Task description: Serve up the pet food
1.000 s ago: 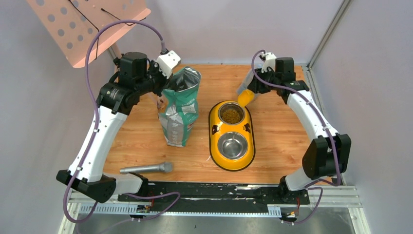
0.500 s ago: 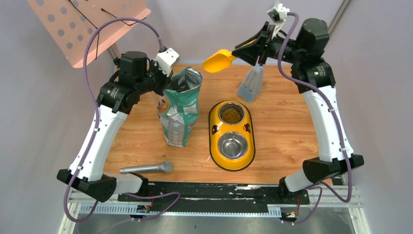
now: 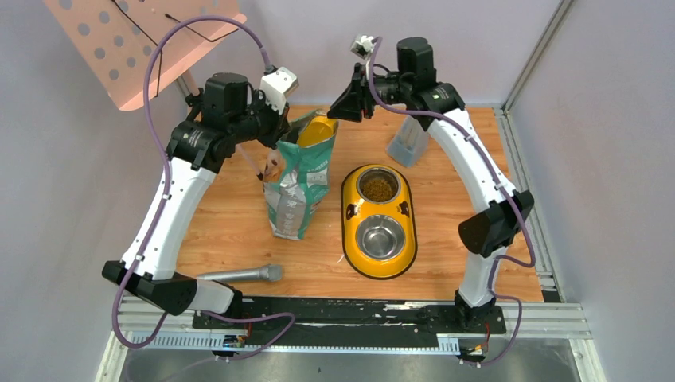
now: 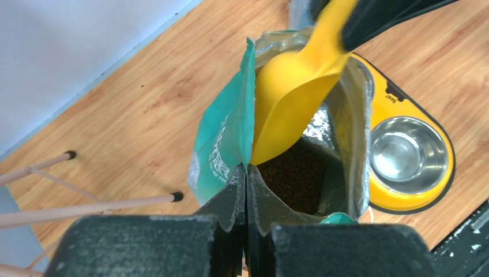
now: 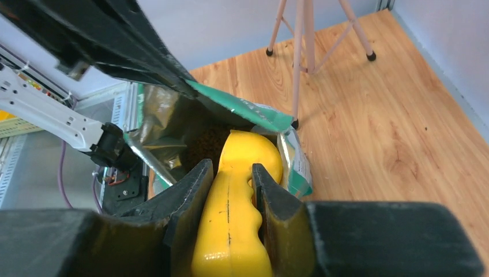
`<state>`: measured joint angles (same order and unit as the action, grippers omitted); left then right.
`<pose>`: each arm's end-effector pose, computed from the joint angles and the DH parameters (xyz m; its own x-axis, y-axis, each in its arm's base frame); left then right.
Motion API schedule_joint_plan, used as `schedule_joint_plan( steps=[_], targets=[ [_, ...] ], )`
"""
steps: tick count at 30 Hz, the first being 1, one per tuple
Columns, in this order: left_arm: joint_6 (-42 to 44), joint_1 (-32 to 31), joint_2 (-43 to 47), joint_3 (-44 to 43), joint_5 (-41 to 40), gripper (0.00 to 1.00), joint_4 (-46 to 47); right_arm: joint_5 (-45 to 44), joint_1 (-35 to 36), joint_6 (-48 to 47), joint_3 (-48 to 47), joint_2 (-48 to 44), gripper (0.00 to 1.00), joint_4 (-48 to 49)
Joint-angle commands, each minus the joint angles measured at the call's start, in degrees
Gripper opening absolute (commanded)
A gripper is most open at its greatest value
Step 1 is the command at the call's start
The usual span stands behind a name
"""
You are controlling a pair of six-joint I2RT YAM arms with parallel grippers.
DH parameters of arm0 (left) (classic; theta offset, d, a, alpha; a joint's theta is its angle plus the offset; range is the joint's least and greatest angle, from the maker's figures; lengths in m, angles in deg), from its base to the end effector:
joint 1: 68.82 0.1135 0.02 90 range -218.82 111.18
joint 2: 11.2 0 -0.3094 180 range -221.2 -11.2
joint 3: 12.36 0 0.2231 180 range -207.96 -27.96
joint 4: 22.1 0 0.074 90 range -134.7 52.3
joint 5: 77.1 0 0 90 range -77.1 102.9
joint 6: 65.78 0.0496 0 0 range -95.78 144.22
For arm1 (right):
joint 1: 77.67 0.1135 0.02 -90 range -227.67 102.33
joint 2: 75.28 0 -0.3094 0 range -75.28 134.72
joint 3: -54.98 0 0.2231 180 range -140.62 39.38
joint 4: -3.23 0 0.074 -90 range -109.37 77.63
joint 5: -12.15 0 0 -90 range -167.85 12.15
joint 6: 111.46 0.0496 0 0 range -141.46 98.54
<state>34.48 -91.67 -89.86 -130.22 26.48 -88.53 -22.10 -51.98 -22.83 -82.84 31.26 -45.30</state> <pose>0.2173 -0.1042 0.5019 -0.3134 0.3199 -0.8941 0.6359 0.7700 0.0527 0.3392 0.2086 0.4957 -0.2443 -0.1325 -0.9606 -0.9615 0.1618 0.2222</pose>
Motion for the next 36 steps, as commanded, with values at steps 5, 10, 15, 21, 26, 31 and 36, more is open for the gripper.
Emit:
schedule_joint_plan(
  steps=[5,10,15,21,26,31,36],
  targets=[
    [-2.1,-1.9,2.2,-6.3,9.9,0.0,14.0,-6.1,3.6,-12.0,-11.3,8.6,0.0,-10.8],
    [-4.0,-2.3,3.1,-4.5,9.7,0.0,13.2,-12.0,6.7,-16.0,-11.9,12.5,0.0,-16.0],
    [-8.9,-2.5,2.9,-2.3,6.6,0.0,12.0,-16.8,8.3,-19.9,-6.0,12.6,0.0,-14.0],
    [-10.8,-2.5,2.5,1.1,8.3,0.0,11.8,-18.5,9.4,-21.4,-7.9,15.9,0.0,-15.2],
    [-12.1,-2.5,0.3,3.3,1.7,0.0,11.8,-18.5,10.6,-21.9,-7.5,16.4,0.0,-15.5],
    [-13.7,-2.5,0.2,6.5,-4.6,0.0,12.9,-20.1,10.5,-25.1,-2.9,18.1,0.0,-13.8],
    [-14.3,-2.5,-0.1,7.6,-9.4,0.0,10.6,-22.8,10.4,-20.4,6.4,18.7,0.0,-2.9]
  ],
)
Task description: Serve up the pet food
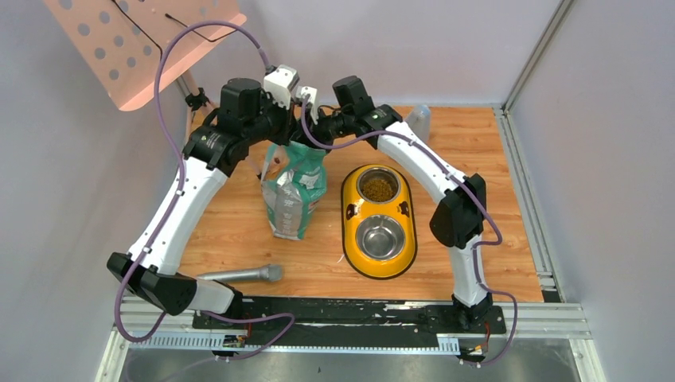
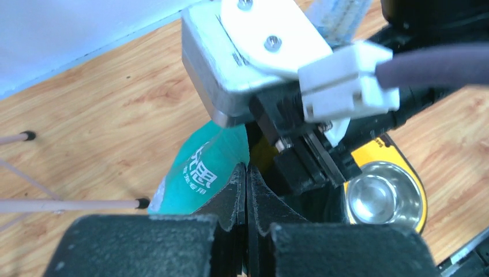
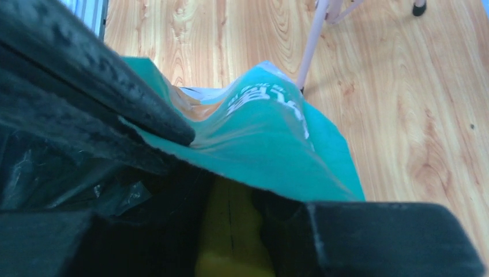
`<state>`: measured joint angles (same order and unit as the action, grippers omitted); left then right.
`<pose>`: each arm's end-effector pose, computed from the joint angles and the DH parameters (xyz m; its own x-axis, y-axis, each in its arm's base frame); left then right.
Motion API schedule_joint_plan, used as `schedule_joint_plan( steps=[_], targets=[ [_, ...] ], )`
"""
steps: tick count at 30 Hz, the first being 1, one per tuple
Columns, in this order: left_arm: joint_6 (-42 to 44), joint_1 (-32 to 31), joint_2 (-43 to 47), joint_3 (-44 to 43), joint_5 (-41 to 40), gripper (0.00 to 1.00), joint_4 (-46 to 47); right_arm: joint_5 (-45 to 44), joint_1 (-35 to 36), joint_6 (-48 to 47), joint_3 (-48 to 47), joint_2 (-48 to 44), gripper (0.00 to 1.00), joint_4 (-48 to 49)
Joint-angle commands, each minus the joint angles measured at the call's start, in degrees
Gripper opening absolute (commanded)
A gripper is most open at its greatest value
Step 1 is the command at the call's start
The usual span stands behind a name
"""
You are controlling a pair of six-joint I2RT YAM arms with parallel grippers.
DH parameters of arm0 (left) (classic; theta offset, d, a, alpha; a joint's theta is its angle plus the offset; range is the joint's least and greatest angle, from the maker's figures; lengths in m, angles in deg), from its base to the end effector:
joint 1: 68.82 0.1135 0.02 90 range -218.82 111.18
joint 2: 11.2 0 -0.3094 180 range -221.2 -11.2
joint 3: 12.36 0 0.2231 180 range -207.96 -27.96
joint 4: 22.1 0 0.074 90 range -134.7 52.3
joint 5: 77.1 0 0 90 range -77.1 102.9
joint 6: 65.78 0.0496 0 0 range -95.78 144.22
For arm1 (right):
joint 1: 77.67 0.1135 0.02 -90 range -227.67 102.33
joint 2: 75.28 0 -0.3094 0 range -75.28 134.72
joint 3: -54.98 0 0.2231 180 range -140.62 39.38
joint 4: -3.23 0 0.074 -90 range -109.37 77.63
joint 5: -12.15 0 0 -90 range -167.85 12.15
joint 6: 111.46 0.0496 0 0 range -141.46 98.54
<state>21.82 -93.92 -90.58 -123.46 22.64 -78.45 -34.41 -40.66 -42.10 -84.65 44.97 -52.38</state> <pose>0.2359 -0.1198 0.4837 -0.4004 0.1420 -0.9053 0.5411 0.8340 -0.1085 0.3588 0.3132 0.3898 -0.1315 -0.4196 -0.8981 -0.9899 0.1047 0.0960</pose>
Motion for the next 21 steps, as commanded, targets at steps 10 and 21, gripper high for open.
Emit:
schedule_joint_plan(
  steps=[10,21],
  targets=[
    [4.3,0.4,3.4,9.7,-12.1,0.0,1.8,-9.0,3.0,2.0,18.4,8.5,0.0,4.4],
    [4.8,0.9,10.1,19.7,-14.7,0.0,4.5,17.4,5.1,1.3,16.3,10.3,0.0,-17.5]
  ],
)
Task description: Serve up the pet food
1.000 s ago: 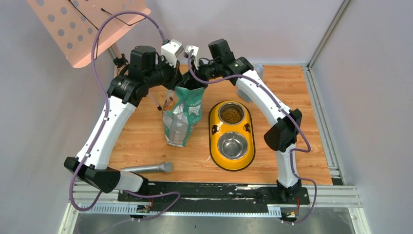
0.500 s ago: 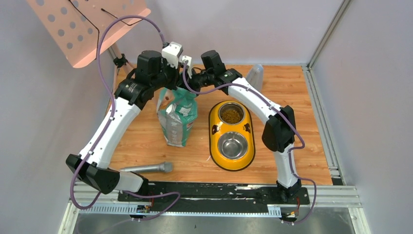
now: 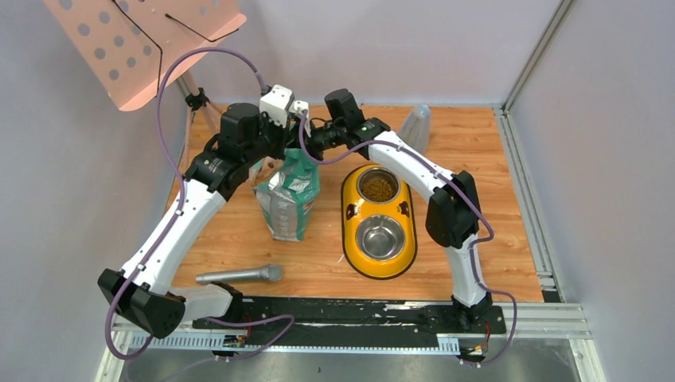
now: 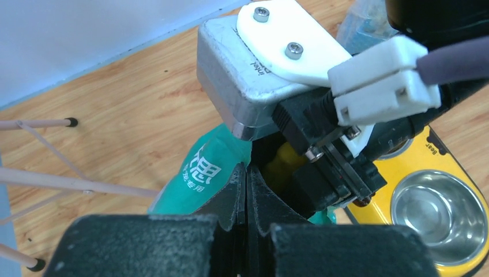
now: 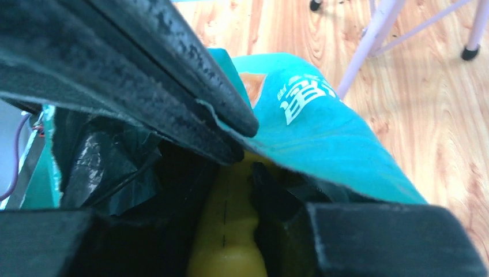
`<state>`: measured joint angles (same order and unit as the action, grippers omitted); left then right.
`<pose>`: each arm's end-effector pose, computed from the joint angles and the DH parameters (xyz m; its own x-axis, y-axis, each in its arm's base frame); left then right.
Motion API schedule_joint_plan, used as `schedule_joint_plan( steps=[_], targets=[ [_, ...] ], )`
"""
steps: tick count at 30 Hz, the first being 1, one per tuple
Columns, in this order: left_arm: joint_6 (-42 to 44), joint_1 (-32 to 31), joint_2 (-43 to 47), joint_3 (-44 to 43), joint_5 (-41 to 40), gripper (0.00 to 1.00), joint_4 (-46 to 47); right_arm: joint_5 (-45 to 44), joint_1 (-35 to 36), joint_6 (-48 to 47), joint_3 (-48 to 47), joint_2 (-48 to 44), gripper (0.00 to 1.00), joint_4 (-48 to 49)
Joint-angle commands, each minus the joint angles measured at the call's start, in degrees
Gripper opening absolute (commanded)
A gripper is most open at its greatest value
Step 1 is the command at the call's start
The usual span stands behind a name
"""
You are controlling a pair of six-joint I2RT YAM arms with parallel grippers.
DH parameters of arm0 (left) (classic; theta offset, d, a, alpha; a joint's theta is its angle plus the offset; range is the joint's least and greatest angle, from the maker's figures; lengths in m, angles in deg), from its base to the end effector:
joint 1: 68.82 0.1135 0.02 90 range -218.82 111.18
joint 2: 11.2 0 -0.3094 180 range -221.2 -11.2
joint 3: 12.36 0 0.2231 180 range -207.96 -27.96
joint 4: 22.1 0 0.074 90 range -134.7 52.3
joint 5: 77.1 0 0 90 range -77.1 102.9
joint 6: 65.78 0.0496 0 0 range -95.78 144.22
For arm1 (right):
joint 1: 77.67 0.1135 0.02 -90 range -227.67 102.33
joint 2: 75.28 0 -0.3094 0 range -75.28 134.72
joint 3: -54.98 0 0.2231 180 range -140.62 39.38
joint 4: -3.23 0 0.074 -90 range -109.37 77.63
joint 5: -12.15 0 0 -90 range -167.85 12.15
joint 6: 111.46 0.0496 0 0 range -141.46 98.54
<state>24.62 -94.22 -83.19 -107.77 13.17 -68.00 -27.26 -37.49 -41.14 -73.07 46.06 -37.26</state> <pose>0.2197 -0.1046 0.4492 -0.3424 0.1703 -0.9240 0.4353 0.9003 0.0046 0.3498 0.3455 0.3452 -0.0968 -0.3616 -0.9273 -0.9907 -0.0542 0.1246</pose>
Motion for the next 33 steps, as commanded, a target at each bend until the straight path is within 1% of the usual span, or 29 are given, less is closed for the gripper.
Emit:
schedule_joint_plan(
  steps=[1,6,8,10,12,14,16,21,24,27,30,33],
  targets=[
    [2.2,1.2,2.9,4.3,-5.3,0.0,-5.7,12.3,1.8,1.3,4.2,9.2,0.0,-33.2],
    [1.1,1.2,4.1,6.4,-4.8,0.0,-5.7,20.7,-1.0,12.1,-1.5,10.7,0.0,-34.2],
    [0.2,1.2,4.0,6.9,-4.2,0.0,-6.1,20.8,-2.3,15.1,-5.4,10.4,0.0,-34.2],
    [0.0,1.2,3.3,6.3,-5.7,0.0,-6.1,20.0,-3.2,16.6,-7.8,8.7,0.0,-33.1],
    [0.7,1.3,2.6,5.0,-7.2,0.0,-5.1,20.7,-4.5,20.7,-11.0,7.5,0.0,-31.6],
    [1.5,1.6,1.8,3.0,-7.7,0.0,-3.8,21.2,-5.7,25.3,-12.6,6.3,0.0,-29.2],
    [2.2,1.6,0.9,0.7,-7.5,0.0,-2.9,20.1,-6.4,27.8,-14.1,5.0,0.0,-27.4],
    [4.2,1.7,0.1,-6.3,-7.4,0.0,0.2,12.8,-7.1,33.8,-17.2,2.9,0.0,-24.0],
    [6.8,1.7,0.1,-9.1,-6.0,0.0,2.9,13.8,-8.3,41.6,-17.9,2.5,0.0,-19.3],
    [8.7,1.7,-1.0,-12.7,-3.6,0.0,5.2,18.5,-9.5,53.9,-16.8,2.4,0.0,-11.0],
    [11.1,1.6,-2.8,-18.1,-1.7,0.0,4.4,18.8,-10.3,59.5,-18.1,2.9,0.0,-7.1],
    [15.2,1.3,-5.0,-22.0,0.7,0.0,2.1,16.3,-10.8,64.3,-19.5,3.0,0.0,-5.1]
  ],
)
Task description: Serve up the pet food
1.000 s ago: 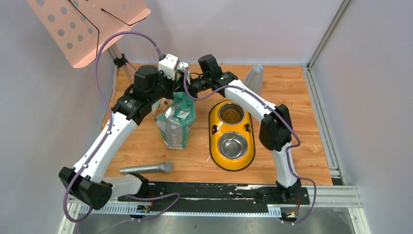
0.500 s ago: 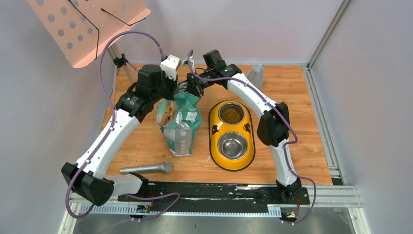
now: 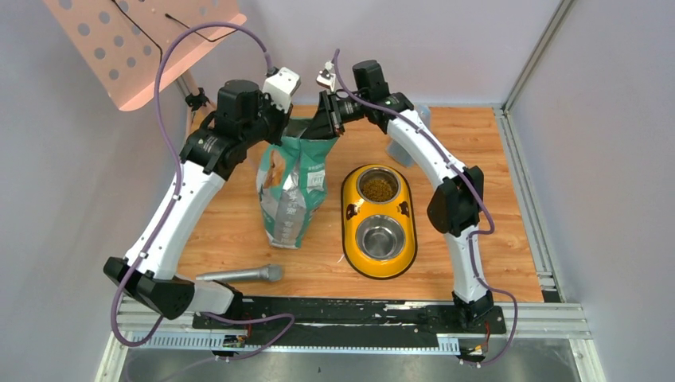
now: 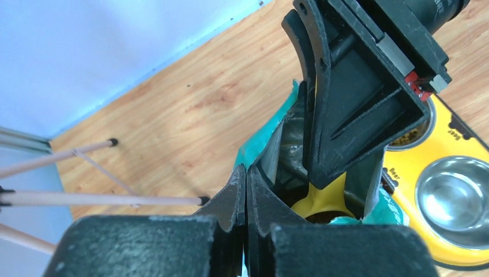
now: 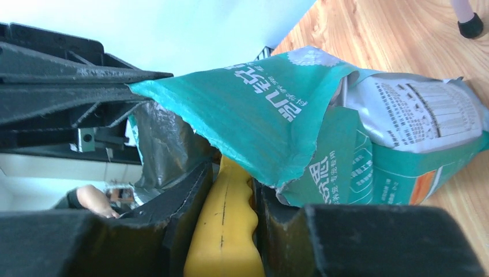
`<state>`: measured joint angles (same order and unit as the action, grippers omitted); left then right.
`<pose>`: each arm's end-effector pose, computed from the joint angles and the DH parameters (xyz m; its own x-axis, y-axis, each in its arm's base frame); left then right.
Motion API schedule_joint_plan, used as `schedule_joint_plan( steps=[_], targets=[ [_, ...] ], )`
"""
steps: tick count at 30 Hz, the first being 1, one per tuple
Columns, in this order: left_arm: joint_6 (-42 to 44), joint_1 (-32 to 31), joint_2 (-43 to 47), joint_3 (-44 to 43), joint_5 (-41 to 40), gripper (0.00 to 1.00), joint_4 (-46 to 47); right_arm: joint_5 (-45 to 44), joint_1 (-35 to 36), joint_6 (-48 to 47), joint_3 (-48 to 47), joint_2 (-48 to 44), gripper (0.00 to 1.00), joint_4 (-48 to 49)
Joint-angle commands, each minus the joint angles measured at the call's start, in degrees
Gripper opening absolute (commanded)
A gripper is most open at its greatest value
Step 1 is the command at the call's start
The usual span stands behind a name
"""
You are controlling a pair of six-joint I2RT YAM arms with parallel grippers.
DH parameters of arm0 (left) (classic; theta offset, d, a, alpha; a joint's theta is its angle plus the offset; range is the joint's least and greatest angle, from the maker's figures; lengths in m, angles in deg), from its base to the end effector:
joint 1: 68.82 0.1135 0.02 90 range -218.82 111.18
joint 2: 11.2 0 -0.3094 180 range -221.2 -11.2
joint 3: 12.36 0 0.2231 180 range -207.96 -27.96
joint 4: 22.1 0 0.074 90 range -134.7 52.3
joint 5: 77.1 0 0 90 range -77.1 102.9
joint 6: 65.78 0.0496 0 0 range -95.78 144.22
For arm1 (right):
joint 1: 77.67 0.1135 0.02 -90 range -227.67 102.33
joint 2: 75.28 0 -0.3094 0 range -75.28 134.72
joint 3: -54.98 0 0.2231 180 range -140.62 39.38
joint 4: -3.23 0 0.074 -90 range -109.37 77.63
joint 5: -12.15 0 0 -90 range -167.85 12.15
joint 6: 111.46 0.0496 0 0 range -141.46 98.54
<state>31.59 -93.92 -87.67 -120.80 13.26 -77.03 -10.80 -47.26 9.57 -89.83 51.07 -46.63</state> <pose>0.2269 -0.1066 0.4842 -0.2952 0.2800 -0.9135 0.4712 0.8744 0.1157 0.4035 0.2898 0.3847 -0.8362 -0.2577 -0.4841 -0.5184 0.0832 0.8511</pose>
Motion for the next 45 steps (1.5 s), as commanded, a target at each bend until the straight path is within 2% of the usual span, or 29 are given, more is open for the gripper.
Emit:
schedule_joint_plan(
  steps=[1,3,5,15,20,25,37,42,45],
  targets=[
    [10.9,0.3,-1.0,-10.7,0.2,0.0,9.4,-2.0,-1.2,15.3,-2.9,-2.4,0.0,4.6],
    [14.0,-0.4,-2.2,-12.6,-0.2,0.0,7.3,-7.8,-1.4,19.6,-3.3,-3.4,0.0,4.5],
    [15.0,-0.6,-2.6,-13.1,-0.2,0.0,6.4,-9.5,-2.0,22.5,-4.0,-4.0,0.0,4.6],
    [17.9,-1.8,-1.8,-12.9,1.7,0.0,0.6,-6.8,-5.9,25.3,-4.5,-5.8,0.0,8.4],
    [18.4,-4.1,0.7,-8.3,1.6,0.0,0.7,-5.8,-6.9,25.6,-2.7,-7.9,0.0,9.4],
    [18.5,-4.6,1.3,-7.7,1.2,0.0,0.7,-5.7,-8.6,26.1,-4.2,-7.3,0.0,9.9],
    [20.4,-4.6,-0.2,-9.2,-0.1,0.0,0.0,-4.0,-11.3,35.0,5.4,-8.6,0.0,11.3],
    [20.8,-4.6,-1.4,-10.7,-0.2,0.0,0.3,-11.0,-10.2,22.0,-8.3,-6.5,0.0,7.4],
    [20.6,-4.6,-1.8,-11.0,-0.2,0.0,1.0,-19.1,-8.2,15.3,-8.9,-7.8,0.0,-0.5]
  ],
)
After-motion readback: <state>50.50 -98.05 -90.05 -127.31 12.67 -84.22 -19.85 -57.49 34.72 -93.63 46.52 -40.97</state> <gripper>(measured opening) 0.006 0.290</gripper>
